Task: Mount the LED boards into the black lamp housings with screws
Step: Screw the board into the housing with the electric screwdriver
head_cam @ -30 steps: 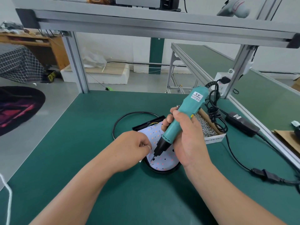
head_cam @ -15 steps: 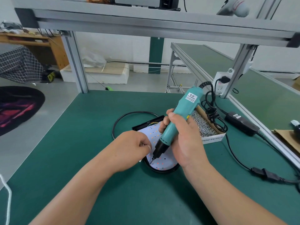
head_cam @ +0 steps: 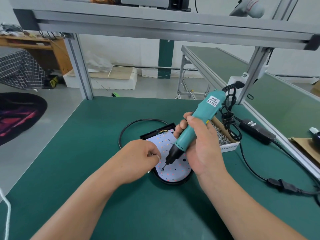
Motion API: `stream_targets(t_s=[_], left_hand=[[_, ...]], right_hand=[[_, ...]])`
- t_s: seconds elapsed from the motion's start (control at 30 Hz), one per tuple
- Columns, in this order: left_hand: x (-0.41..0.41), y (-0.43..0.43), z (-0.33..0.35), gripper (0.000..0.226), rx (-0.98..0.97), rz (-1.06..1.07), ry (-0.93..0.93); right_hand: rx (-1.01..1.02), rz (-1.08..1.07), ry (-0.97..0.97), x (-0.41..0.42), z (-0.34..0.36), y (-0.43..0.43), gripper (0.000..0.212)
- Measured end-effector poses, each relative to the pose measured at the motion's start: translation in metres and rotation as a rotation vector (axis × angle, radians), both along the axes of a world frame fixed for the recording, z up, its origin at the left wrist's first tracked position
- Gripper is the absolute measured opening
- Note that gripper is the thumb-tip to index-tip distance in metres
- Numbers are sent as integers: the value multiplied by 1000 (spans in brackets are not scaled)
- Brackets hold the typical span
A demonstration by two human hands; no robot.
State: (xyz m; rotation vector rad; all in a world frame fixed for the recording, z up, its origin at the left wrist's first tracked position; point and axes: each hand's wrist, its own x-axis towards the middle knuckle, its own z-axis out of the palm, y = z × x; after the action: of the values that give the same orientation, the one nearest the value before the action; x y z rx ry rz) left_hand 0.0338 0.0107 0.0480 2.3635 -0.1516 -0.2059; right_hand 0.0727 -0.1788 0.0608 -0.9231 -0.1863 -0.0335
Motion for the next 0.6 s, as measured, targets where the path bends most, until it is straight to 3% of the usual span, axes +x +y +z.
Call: stream_targets(t_s=[0.17,0.37,0.6], left_hand=[[-2,1,3,26,-27,-18,39],[-4,0,4,22,-116,-73,18],[-4,-6,-1,16,-236,-63,-81]], right_hand=[[43,-21,18,3,6,-8,20],[148,-53,3,8,14,-19,8],[298,-45,23,9,19,-26,8]])
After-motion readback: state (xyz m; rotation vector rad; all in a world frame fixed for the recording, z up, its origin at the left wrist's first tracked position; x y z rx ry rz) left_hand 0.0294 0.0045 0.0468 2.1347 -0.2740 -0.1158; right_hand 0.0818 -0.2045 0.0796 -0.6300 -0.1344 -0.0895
